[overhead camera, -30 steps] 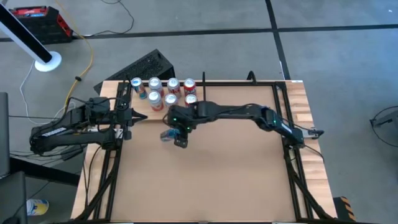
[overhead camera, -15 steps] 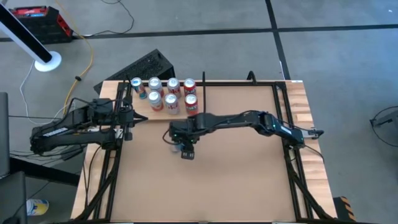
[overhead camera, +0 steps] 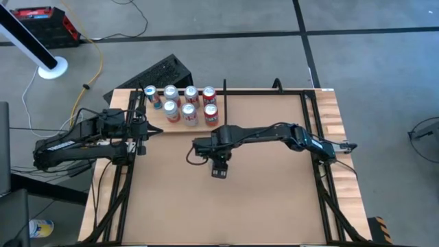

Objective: Place canned beverage on shelf
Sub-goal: Put the blue soda can on the shelf aligned with other blue soda can

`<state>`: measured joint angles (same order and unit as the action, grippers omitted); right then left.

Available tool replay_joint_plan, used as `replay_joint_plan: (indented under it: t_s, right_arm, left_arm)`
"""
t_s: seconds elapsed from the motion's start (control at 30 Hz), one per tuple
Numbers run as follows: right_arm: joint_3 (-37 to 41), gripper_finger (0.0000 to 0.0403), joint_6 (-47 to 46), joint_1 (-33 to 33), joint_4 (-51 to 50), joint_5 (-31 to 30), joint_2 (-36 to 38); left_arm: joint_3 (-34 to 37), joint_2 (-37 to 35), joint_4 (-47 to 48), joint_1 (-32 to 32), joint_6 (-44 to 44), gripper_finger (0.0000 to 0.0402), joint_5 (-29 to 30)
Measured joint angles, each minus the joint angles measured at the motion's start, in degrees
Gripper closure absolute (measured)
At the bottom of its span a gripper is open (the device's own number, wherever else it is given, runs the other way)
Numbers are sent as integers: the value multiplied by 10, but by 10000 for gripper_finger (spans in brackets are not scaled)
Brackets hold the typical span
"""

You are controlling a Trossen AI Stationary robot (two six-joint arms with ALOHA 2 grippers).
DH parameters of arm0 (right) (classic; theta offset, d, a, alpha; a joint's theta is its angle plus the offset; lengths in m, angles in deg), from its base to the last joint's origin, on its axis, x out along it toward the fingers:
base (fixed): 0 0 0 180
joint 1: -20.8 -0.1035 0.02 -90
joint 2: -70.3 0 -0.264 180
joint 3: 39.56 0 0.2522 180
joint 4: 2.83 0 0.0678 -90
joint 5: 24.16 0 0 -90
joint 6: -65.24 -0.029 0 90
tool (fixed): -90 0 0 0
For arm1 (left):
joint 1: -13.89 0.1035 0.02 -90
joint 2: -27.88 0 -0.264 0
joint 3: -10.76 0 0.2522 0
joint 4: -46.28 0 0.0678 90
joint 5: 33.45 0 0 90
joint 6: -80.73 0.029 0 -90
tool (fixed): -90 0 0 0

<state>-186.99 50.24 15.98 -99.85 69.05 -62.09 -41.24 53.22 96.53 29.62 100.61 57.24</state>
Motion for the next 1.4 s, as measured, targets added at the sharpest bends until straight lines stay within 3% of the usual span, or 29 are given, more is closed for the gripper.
replay_joint_plan:
  t_s: [0.23, 0.37, 0.43, 0.7, 0.87, 1.07, 1.17, 1.27, 1.4]
  right_arm:
    - [0, 145, 4, 0, 20, -1, 0]
    - [0, 44, 3, 2, 21, -1, 0]
    - [0, 24, -1, 5, 23, -1, 0]
    - [0, 114, 13, 5, 15, -2, 0]
    - [0, 118, 16, 5, -39, -6, 0]
    - [6, 118, 14, -24, -67, -88, 1]
    - [22, 117, 24, -44, -66, -95, 11]
    - [71, 117, 10, -60, -68, -114, 48]
    - [210, 117, -70, -84, -55, -194, 136]
  left_arm:
    - [0, 0, 0, 0, 0, 402, 0]
    - [0, 0, 0, 0, 0, 402, 0]
    - [0, 0, 0, 0, 0, 402, 0]
    - [0, 0, 0, 0, 0, 402, 0]
    - [0, 0, 0, 0, 0, 402, 0]
    - [0, 7, -10, 0, -60, 401, -4]
    - [0, 26, -24, 0, -111, 401, -53]
    - [2, 60, -56, -1, -128, 397, -152]
    - [27, 116, -131, -17, -133, 374, -230]
